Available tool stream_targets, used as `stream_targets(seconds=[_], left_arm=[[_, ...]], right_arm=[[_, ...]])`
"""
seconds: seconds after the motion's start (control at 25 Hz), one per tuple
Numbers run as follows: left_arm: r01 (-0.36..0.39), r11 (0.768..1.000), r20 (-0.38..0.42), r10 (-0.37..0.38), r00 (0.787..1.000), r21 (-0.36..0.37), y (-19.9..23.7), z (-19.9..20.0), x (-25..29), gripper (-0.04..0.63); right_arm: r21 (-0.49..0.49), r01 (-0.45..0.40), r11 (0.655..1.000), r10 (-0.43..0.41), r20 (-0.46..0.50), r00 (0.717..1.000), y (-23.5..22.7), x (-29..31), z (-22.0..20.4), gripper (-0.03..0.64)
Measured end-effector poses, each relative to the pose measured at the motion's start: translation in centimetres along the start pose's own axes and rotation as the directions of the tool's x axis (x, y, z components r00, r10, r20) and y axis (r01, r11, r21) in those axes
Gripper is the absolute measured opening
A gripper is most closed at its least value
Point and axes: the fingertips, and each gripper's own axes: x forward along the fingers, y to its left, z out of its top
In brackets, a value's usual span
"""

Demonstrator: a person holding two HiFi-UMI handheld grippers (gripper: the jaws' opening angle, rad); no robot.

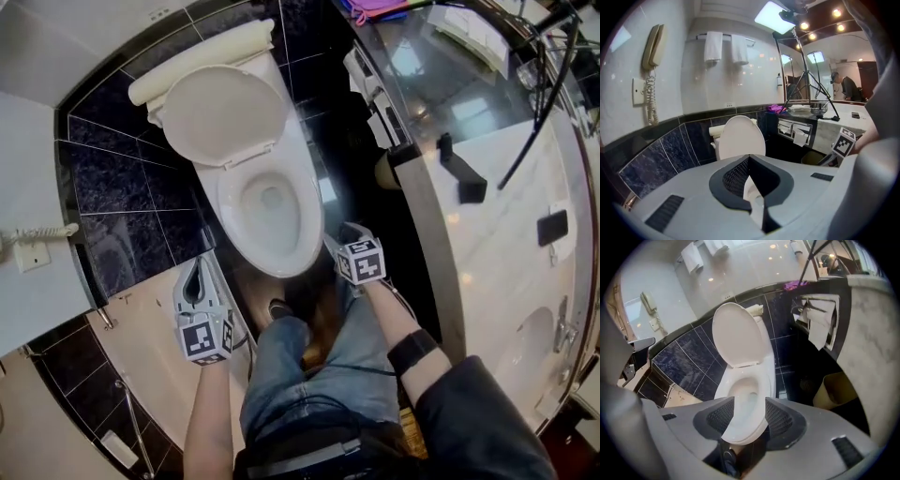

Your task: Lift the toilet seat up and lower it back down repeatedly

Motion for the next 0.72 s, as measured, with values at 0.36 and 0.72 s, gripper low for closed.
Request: stream_targets(seconds=[0.36,0.72], left_arm=[[0.015,1.0,-0.044,-0.015,0.999,-0.006,-1.7,-7.1,3.3,-0.006],[0.019,1.0,-0.082,-0.018,0.996,0.009,-1.6,-11.5,4.8,-0.005]], right_arm=[[0.34,-0.068,0.938,0.076,-0.011,0.997,-4.0,9.9,-7.6,0.227],[0.493,-0.142,0.858,0.152,0.019,0.988,-5.2,16.1,-12.0,0.225]])
